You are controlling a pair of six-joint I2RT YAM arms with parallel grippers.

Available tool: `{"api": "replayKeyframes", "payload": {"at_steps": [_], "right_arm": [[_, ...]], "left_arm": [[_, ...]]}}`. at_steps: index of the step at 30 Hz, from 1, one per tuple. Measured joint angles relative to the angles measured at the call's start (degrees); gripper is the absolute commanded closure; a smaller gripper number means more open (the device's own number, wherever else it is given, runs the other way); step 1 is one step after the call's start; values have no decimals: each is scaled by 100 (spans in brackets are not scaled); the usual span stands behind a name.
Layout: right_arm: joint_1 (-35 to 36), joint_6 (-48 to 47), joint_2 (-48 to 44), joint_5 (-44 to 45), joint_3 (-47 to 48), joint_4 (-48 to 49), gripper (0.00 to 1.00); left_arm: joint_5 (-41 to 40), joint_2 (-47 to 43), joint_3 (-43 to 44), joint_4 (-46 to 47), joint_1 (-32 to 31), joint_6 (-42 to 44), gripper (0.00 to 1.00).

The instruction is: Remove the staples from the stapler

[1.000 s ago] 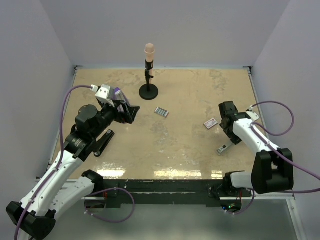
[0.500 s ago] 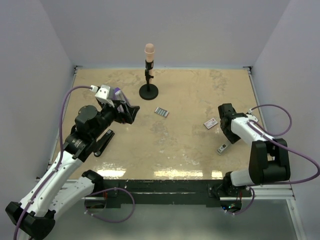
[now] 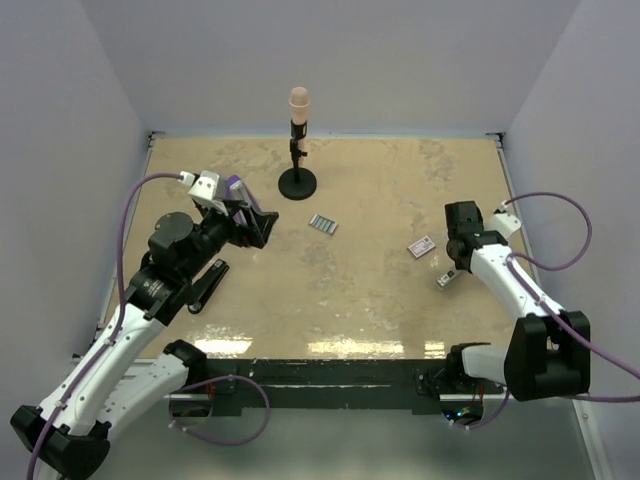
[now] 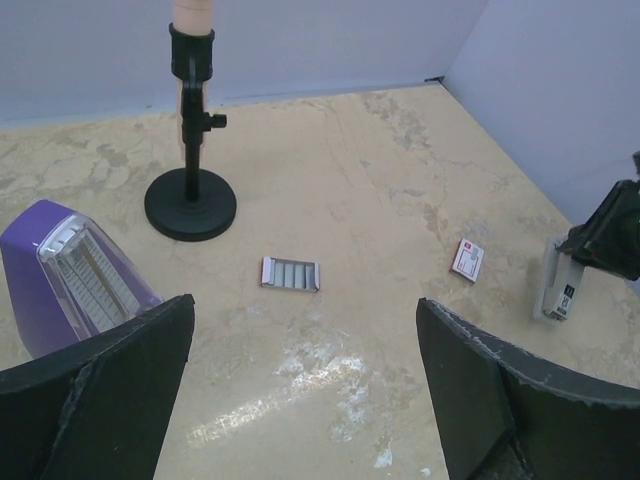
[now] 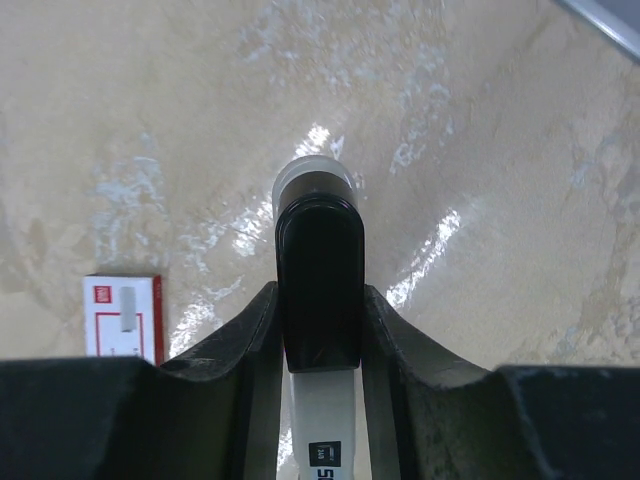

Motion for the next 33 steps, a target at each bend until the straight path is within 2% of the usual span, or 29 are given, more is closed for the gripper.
{"api": "replayKeyframes", "payload": {"at_steps": [8, 12, 16, 20, 24, 33], "right_arm": [[245, -1628, -772, -372, 219, 568, 100], [1008, -2570, -1049, -1198, 267, 1060, 100], [1519, -3088, -1244, -2511, 273, 1502, 100], [1788, -3257, -1655, -3768, 37, 2133, 100], [2157, -3195, -1939, -4522, -284, 2686, 100], [2855, -2848, -2127, -4972, -555, 3289, 100]], "left_arm": [[-9, 295, 0, -59, 0, -13, 6], [-31, 448, 15, -105, 0, -81, 9], [87, 660, 50, -181, 0, -361, 12], [535, 802, -13, -179, 0, -820, 13], [1147, 1082, -120, -28, 0, -1309, 17], [2363, 2090, -321, 887, -2, -2186, 22]]}}
